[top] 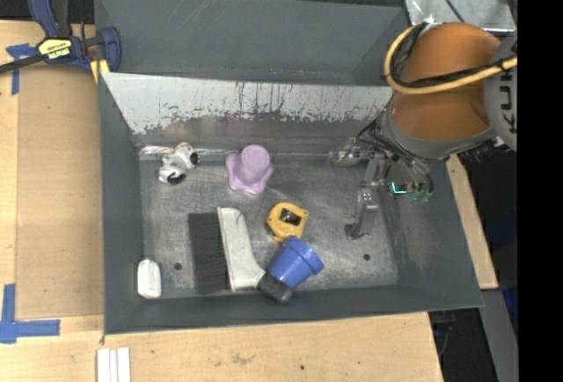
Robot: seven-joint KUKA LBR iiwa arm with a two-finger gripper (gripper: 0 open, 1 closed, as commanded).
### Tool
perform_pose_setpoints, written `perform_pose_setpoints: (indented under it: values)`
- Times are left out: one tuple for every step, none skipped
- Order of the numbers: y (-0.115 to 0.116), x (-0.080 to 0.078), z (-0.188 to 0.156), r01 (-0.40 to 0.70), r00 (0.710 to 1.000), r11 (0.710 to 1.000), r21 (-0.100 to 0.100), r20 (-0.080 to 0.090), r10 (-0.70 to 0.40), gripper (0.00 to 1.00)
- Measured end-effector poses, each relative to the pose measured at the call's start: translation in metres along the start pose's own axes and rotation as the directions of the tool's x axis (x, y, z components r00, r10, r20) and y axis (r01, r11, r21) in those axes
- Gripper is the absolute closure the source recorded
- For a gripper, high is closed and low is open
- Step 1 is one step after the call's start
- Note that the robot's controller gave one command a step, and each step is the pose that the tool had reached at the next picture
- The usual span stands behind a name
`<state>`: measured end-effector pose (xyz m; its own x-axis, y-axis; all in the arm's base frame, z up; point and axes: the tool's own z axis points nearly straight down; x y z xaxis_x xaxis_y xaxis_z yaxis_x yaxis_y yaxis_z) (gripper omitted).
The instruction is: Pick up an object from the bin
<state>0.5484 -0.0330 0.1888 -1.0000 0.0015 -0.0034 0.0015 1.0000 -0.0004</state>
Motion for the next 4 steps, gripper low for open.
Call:
perform_pose_setpoints:
  values:
    - [0.054, 0.004, 0.047, 0.009, 1.0, 1.0, 0.001, 0.005, -0.009, 0.0]
    - [0.075, -0.009, 0.078, 0.143, 0.99, 0.99, -0.001, 0.0, -0.143, 1.0]
    - [0.075, -0.009, 0.078, 0.144, 0.99, 0.99, -0.001, 0.0, -0.144, 0.0]
    - [0.075, -0.009, 0.078, 0.144, 0.99, 0.99, -0.001, 0.0, -0.144, 1.0]
